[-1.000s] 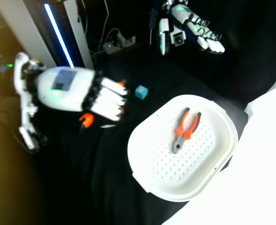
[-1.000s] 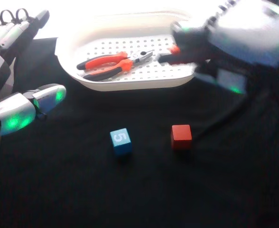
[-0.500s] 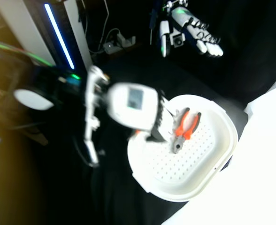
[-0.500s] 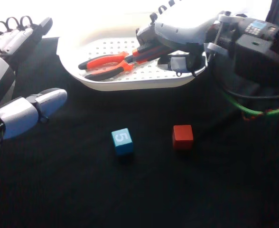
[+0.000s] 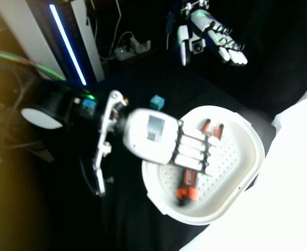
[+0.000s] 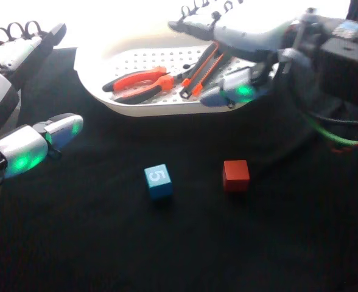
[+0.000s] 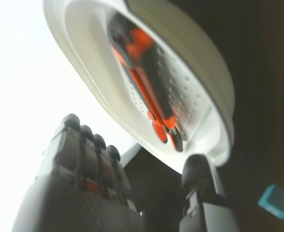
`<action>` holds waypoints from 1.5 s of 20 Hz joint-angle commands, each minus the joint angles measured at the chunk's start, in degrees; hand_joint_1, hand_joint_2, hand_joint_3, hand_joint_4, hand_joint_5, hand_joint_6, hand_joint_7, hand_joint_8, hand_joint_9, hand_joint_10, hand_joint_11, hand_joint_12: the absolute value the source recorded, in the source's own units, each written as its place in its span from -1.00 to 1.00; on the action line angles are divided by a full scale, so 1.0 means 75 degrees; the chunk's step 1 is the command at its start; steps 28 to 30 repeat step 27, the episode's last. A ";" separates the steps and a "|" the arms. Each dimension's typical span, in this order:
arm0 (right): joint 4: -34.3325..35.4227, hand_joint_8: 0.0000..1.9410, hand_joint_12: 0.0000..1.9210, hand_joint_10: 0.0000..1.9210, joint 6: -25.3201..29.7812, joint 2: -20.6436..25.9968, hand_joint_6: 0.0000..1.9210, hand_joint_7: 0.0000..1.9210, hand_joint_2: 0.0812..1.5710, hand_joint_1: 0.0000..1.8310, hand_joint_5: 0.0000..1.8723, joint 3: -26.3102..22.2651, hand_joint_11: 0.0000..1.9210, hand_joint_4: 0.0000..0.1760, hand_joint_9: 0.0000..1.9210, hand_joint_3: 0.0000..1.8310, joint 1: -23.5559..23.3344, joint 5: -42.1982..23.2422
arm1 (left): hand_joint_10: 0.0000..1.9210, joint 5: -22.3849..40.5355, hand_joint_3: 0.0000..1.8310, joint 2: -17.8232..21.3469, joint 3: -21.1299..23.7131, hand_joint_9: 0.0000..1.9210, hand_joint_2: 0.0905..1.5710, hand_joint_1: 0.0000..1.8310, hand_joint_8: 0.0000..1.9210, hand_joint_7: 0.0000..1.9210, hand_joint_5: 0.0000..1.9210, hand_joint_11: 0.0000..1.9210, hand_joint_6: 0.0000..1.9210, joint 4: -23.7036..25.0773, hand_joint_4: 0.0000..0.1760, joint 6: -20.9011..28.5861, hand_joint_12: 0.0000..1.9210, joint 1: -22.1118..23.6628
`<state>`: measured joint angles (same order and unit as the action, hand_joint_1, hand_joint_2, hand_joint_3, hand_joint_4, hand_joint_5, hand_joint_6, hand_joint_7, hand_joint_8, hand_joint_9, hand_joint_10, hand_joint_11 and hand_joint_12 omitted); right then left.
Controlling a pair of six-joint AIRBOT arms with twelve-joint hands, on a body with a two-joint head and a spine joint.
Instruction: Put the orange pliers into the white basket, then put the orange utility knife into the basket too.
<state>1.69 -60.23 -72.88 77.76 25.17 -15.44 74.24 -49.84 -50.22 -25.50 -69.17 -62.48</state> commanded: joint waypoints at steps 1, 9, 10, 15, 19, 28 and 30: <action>0.0029 -1.00 -0.93 -1.00 -0.0034 0.0347 -1.00 -1.00 0.37 -0.30 -1.00 -0.0213 -1.00 -0.78 -1.00 -1.00 -0.0131 -0.1421 | -1.00 0.0902 -1.00 0.0025 -0.0013 -1.00 0.58 -0.38 -1.00 -1.00 -1.00 -1.00 -1.00 0.0170 -0.32 0.0043 -1.00 0.0060; 0.0039 -1.00 -1.00 -1.00 -0.0652 0.3054 -1.00 -1.00 0.43 -0.59 -1.00 -0.2979 -1.00 0.34 -1.00 -0.98 0.0996 -0.4264 | -1.00 0.1405 -1.00 0.0298 0.0222 -1.00 0.56 -0.42 -1.00 -1.00 -1.00 -1.00 -1.00 0.0193 0.16 0.0042 -1.00 -0.0093; 0.0087 -1.00 -1.00 -1.00 -0.0652 0.3256 -1.00 -1.00 0.42 -0.52 -1.00 -0.3118 -1.00 0.22 -1.00 -0.99 0.1182 -0.4522 | -1.00 0.1472 -1.00 0.0327 0.0242 -1.00 0.57 -0.40 -1.00 -1.00 -1.00 -1.00 -1.00 0.0208 0.06 0.0042 -1.00 -0.0111; 0.0597 -1.00 -1.00 -1.00 -0.0653 0.4214 -1.00 -1.00 0.40 -0.54 -1.00 -0.3912 -1.00 0.82 -1.00 -1.00 0.2427 -0.6351 | -1.00 0.1960 -1.00 0.0535 0.0387 -1.00 0.56 -0.43 -1.00 -1.00 -1.00 -1.00 -1.00 0.0240 0.12 0.0041 -1.00 -0.0285; 0.1178 -1.00 -1.00 -1.00 -0.0653 0.4713 -1.00 -1.00 0.37 -0.39 -1.00 -0.4314 -1.00 0.22 -1.00 -1.00 0.3323 -0.7969 | -1.00 0.2442 -1.00 0.0738 0.0515 -1.00 0.52 -0.43 -1.00 -1.00 -1.00 -1.00 -1.00 0.0293 0.08 0.0041 -1.00 -0.0426; 0.1645 -1.00 -0.30 -0.94 -0.0570 0.5092 -1.00 -1.00 0.30 -0.40 -1.00 -0.4544 -0.99 -0.85 -0.81 -1.00 0.3809 -1.0021 | -1.00 0.3334 -0.97 0.1058 0.0472 -1.00 0.53 -0.60 -1.00 -1.00 -1.00 -1.00 -1.00 0.0432 1.00 0.0235 -1.00 -0.0417; 0.1645 -1.00 -0.30 -0.94 -0.0570 0.5092 -1.00 -1.00 0.30 -0.40 -1.00 -0.4544 -0.99 -0.85 -0.81 -1.00 0.3809 -1.0021 | -1.00 0.3334 -0.97 0.1058 0.0472 -1.00 0.53 -0.60 -1.00 -1.00 -1.00 -1.00 -1.00 0.0432 1.00 0.0235 -1.00 -0.0417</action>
